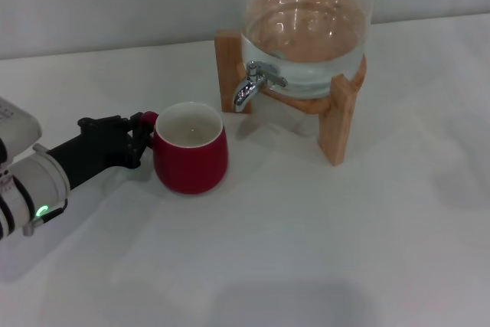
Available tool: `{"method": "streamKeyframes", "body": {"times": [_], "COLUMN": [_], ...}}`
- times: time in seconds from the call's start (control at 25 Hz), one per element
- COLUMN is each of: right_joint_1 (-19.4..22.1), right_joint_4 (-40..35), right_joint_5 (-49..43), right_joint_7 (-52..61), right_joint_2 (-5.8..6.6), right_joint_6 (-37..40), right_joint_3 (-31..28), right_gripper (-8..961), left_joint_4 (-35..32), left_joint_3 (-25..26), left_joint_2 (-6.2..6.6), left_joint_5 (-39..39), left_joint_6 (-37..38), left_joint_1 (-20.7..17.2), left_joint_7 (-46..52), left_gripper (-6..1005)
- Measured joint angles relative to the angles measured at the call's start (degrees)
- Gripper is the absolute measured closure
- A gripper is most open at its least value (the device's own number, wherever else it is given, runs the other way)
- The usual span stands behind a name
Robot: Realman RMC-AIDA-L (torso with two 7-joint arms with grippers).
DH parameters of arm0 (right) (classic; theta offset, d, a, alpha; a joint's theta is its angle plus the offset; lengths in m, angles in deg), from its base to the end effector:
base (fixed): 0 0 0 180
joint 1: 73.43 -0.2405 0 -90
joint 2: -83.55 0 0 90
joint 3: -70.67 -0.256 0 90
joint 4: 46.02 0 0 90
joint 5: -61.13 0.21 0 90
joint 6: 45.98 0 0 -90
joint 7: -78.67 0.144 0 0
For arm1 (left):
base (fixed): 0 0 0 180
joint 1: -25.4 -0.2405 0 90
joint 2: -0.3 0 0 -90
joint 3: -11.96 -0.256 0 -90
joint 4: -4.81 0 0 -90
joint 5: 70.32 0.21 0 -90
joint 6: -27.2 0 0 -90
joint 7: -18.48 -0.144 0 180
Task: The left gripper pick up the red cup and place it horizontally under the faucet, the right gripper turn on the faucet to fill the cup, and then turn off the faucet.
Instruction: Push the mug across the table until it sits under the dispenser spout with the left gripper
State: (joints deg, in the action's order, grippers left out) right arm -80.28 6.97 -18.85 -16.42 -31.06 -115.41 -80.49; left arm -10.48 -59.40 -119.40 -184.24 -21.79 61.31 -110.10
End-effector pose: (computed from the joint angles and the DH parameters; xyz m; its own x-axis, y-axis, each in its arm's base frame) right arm 0.3831 0.2711 0.1951 0.5521 -0.0641 -0.8313 -0.8288 -0.1514 -0.5387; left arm -0.2697 0.3781 -0.0738 0.8252 0.2735 0.4943 0.5271 -0.6874 -0.4996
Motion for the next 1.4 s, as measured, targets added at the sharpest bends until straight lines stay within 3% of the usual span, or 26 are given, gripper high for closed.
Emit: {"method": "streamKeyframes", "body": {"times": [0.28, 1.4], "right_joint_1": [-0.1, -0.19], "right_joint_4": [0.0, -0.75], "right_joint_5": [0.0, 0.5], "right_joint_7": [-0.01, -0.71], "right_joint_2": [0.0, -0.05], "right_joint_6": [0.0, 0.02], "right_joint_3": [0.09, 0.2], "right_gripper": [232, 231], "left_joint_4": [-0.52, -1.6], "left_joint_3": [-4.8, -11.16], "left_joint_2": [-0.01, -0.21], "left_joint_5": [-0.01, -0.27], "left_joint_6": [2.83, 6.71], "left_joint_1": [1.85, 6.89], "left_joint_7": [3.83, 5.84], "left_gripper": [869, 869]}}
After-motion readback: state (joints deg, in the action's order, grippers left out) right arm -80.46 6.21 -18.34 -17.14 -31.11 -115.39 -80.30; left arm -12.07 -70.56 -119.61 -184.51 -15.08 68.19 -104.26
